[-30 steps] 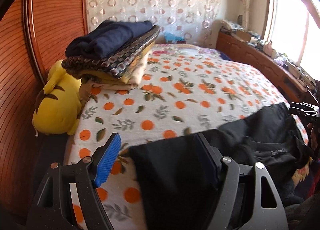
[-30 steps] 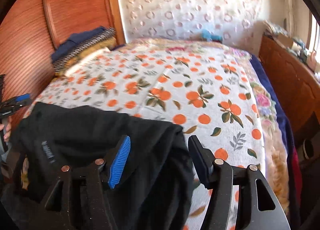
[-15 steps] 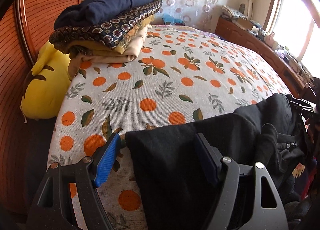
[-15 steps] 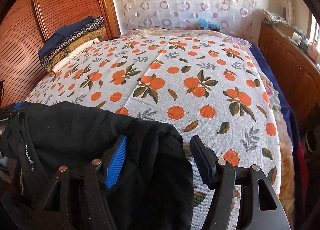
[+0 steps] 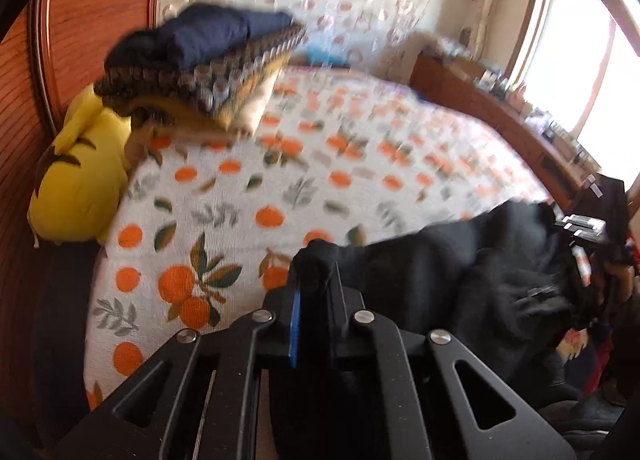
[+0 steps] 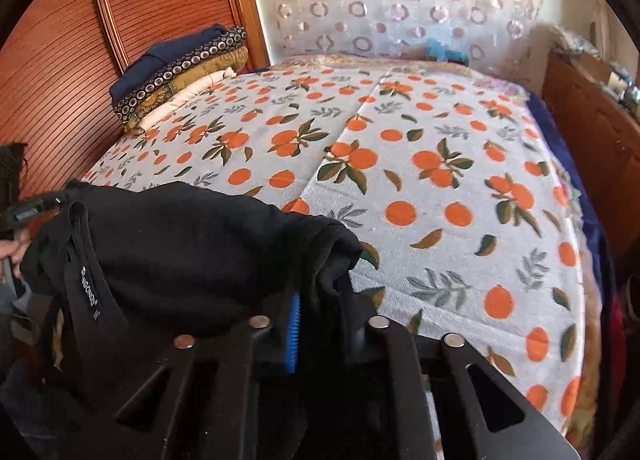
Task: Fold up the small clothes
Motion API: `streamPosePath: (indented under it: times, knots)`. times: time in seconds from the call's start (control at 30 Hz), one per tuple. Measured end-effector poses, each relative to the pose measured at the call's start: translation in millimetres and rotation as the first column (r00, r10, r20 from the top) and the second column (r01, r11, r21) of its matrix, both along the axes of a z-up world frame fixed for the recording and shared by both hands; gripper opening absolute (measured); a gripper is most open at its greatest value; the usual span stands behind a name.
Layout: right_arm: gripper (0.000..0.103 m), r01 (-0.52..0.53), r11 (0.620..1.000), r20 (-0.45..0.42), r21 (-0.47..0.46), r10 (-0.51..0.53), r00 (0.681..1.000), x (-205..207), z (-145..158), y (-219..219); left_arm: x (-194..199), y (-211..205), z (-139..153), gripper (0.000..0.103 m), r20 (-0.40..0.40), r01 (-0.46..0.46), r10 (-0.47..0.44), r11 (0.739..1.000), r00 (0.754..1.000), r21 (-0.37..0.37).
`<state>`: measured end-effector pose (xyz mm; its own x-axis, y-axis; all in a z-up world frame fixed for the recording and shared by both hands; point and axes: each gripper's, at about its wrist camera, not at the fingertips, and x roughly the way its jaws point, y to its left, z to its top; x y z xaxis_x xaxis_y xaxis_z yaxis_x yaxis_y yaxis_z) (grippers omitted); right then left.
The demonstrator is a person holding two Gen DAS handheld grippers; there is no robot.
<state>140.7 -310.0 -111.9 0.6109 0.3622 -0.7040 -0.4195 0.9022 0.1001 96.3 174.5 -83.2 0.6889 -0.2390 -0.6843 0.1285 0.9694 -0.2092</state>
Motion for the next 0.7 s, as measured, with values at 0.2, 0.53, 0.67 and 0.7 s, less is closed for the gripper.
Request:
streamPosePath:
  times: [0.2,0.53,0.67,0.7]
  knots:
    - [0.013,0.006,0.997,0.126,0.081,-0.017,0.992,-43,52,-23,-36,2,64,0.009,0.165,0.003,0.000,1.000,0.986,-0.016]
    - [0.012,0.030,0.997,0.369,0.070,-0.053,0.928,-110,153,-50,-62,-7,162,0.009,0.399,0.018,-0.016,1.000,0.917,0.000]
    - [0.012,0.052,0.997,0.448,0.051,-0.069,0.891,-122,187,-63,-48,-18,191,0.009,0.460,0.023,-0.039,0.999,0.887,0.039]
    - [0.012,0.058,0.997,0.461,0.044,-0.072,0.884,-121,193,-66,-41,-20,197,0.009,0.469,0.022,-0.041,0.999,0.882,0.045]
